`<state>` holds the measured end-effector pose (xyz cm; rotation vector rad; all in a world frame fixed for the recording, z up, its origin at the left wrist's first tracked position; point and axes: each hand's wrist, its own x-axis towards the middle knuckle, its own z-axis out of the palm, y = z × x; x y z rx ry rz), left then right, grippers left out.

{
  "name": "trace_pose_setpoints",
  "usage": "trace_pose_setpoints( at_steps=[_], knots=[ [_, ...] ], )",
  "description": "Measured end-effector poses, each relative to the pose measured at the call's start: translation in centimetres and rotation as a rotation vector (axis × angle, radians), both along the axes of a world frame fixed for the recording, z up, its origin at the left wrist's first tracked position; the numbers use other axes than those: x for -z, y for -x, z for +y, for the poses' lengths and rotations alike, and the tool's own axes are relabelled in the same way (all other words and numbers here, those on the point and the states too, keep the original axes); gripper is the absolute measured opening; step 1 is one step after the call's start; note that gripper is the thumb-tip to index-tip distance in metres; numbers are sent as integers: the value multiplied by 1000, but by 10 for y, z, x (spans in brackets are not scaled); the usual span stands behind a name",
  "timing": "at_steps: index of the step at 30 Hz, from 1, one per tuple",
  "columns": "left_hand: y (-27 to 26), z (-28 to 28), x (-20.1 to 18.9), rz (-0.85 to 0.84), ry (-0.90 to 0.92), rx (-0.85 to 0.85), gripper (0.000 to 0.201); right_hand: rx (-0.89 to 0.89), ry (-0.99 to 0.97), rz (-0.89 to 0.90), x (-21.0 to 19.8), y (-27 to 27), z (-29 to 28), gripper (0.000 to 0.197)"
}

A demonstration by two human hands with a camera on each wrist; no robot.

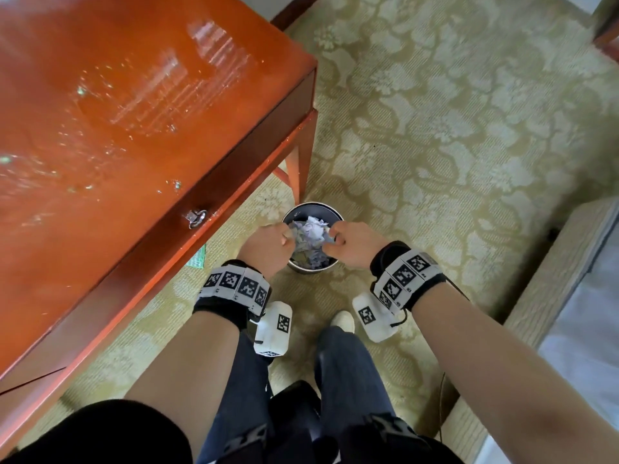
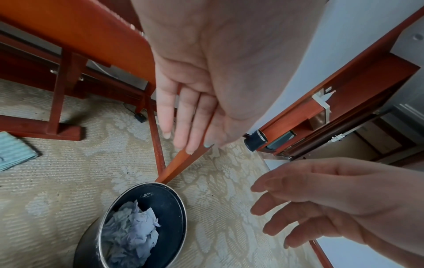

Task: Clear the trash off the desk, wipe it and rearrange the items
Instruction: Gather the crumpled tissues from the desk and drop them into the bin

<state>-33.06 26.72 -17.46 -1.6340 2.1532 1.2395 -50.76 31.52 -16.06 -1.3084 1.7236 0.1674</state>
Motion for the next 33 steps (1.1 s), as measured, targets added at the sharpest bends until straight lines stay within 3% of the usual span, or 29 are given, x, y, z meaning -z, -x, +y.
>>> trace_pose_setpoints(
  at_steps=[9,19,33],
  knots=[
    [-15,-5,-76,-3,74,-47,29,-150,39,18,-79,-21,-7,40],
    [-56,-22,-149,-60,148,8,31,-378,104,121,-145,-67,-37,36],
    [-171,-49,-220,11,322,-323,25,-601,206,170,-204,-169,-111,40]
  ],
)
